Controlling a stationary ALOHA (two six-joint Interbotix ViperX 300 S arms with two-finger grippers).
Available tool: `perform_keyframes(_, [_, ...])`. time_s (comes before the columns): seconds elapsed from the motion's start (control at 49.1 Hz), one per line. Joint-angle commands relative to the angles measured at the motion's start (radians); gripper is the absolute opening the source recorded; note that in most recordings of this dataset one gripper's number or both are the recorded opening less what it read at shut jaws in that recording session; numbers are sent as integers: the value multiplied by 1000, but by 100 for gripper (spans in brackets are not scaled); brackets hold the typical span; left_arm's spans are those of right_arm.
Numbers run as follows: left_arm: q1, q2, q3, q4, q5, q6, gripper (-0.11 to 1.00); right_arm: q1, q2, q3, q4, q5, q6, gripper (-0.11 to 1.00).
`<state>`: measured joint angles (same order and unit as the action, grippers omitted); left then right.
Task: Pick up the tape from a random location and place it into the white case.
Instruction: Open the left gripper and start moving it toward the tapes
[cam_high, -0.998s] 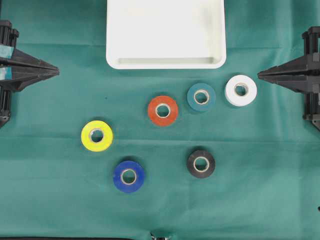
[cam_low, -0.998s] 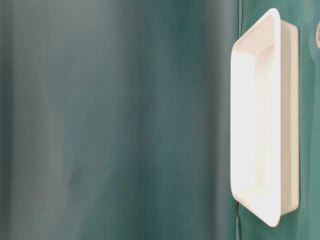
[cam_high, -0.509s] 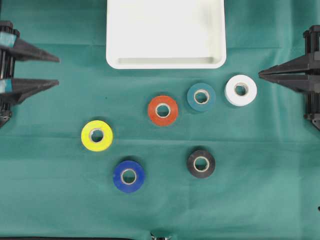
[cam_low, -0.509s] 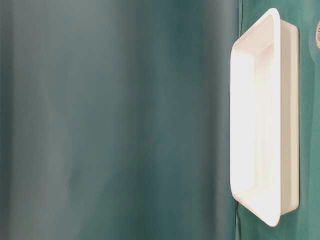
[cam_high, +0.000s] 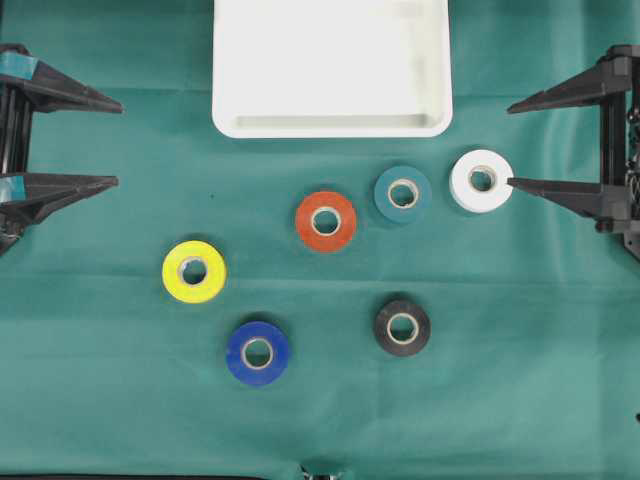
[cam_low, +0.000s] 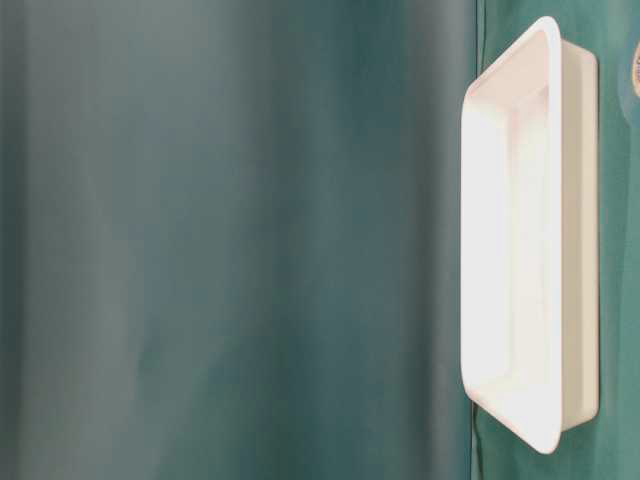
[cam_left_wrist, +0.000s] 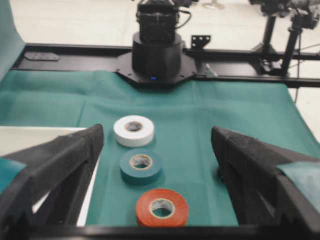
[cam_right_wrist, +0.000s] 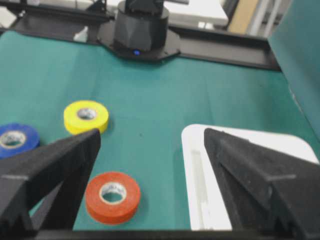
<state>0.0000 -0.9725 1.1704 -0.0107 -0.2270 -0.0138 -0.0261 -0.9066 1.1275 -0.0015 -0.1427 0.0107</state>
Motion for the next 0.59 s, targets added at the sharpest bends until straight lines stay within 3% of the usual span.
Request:
perform_keyframes(0.0, [-3,8,-20,-3,-6,0,99,-2,3,-29,2,0,2,92])
perform_keyframes(0.224, [-34,9,-23,-3,-5,-3,99,-3,2,-29,0,0,2,92])
perform_keyframes(0.57, [-255,8,-31,-3,-5,-2,99,-3,2,-29,-2,0,0,92])
